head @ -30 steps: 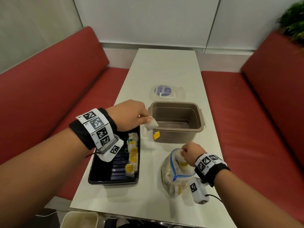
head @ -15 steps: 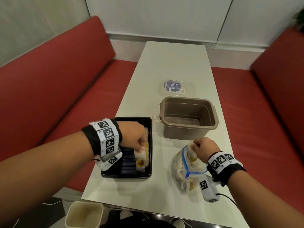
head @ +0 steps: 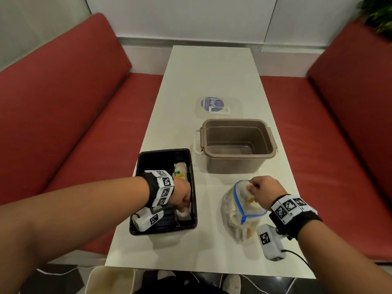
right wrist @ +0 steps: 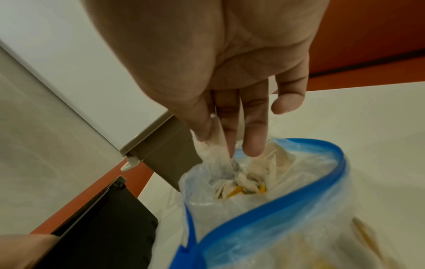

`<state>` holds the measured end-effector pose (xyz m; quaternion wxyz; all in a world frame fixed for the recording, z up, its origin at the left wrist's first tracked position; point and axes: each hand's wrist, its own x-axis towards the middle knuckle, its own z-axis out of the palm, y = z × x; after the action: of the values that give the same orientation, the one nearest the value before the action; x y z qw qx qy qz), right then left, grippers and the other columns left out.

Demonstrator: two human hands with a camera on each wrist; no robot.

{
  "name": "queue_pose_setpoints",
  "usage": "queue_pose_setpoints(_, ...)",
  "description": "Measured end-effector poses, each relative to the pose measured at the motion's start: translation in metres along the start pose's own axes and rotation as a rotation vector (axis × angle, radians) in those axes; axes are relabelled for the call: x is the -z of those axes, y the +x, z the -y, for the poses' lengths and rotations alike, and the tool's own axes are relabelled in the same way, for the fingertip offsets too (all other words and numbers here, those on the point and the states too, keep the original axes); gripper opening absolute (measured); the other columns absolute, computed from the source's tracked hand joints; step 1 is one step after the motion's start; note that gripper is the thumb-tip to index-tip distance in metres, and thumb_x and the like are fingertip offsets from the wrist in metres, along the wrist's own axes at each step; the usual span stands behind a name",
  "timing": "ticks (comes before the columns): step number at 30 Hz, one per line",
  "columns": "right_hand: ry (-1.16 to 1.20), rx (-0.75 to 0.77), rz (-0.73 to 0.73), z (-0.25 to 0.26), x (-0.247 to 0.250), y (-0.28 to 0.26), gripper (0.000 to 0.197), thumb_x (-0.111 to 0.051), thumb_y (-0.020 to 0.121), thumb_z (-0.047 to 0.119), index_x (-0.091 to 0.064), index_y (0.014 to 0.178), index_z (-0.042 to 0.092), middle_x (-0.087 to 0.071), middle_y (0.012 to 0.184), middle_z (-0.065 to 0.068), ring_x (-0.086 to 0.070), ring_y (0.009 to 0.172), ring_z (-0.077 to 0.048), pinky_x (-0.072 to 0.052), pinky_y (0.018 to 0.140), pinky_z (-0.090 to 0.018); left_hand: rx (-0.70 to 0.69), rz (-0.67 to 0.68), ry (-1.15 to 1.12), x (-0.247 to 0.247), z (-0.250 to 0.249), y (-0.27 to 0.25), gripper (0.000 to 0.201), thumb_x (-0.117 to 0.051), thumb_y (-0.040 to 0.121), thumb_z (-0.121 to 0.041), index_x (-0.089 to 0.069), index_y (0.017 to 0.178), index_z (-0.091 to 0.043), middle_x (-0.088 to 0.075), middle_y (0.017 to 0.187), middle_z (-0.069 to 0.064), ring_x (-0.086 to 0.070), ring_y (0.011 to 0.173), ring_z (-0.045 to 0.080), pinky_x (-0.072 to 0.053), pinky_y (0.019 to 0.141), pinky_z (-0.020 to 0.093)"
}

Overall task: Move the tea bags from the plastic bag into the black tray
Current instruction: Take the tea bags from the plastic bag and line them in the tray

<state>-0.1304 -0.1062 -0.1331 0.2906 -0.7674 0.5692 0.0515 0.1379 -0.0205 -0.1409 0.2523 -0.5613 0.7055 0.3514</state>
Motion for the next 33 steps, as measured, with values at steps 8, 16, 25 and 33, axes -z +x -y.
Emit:
queue_pose_setpoints(8, 0.020, -0.023, -0.025, 0.003, 0.000, -0.010, 0.020, -0.054, 0.093, 0.024, -0.065, 0.078, 0.017, -0.070, 0.082, -0.008, -0.068, 0.080, -0.027, -0.054, 0.078, -0.036, -0.023, 0.000, 0.062, -0.004, -0.003, 0.016, 0.026, -0.072, 0.085, -0.026, -0.073, 0.105, -0.009, -0.072, 0.099, 0.008, -0.063, 0.086, 0.025, -0.049, 0.077, 0.029)
queue_pose_setpoints(16, 0.076, 0.018, -0.090, 0.020, 0.011, -0.026, 0.016, -0.056, 0.094, 0.022, -0.072, 0.092, 0.018, -0.070, 0.084, -0.002, -0.065, 0.082, -0.022, -0.046, 0.072, -0.028, -0.016, -0.048, -0.042, 0.005, 0.005, 0.011, 0.025, -0.078, 0.078, -0.028, -0.075, 0.099, -0.015, -0.067, 0.079, -0.008, -0.061, 0.073, 0.011, -0.054, 0.078, 0.029)
queue_pose_setpoints(25, 0.211, 0.291, -0.107, 0.079, 0.023, -0.035, 0.011, -0.072, 0.084, 0.023, -0.065, 0.087, 0.031, -0.060, 0.072, 0.016, -0.055, 0.068, 0.002, -0.040, 0.063, -0.019, -0.112, -0.452, -0.206, 0.065, 0.006, -0.055, 0.025, -0.071, 0.083, -0.049, -0.073, 0.097, -0.029, -0.069, 0.085, -0.014, -0.061, 0.077, -0.001, -0.048, 0.071, 0.019)
queue_pose_setpoints(33, 0.351, 0.417, -0.107, 0.116, 0.006, -0.029, 0.034, -0.083, 0.072, 0.024, -0.055, 0.091, 0.022, -0.062, 0.065, 0.011, -0.055, 0.061, -0.008, -0.051, 0.065, -0.029, -0.158, -0.618, -0.179, 0.064, -0.008, -0.073, 0.027, -0.072, 0.083, -0.044, -0.071, 0.100, -0.023, -0.066, 0.083, -0.008, -0.059, 0.075, 0.011, -0.047, 0.069, 0.028)
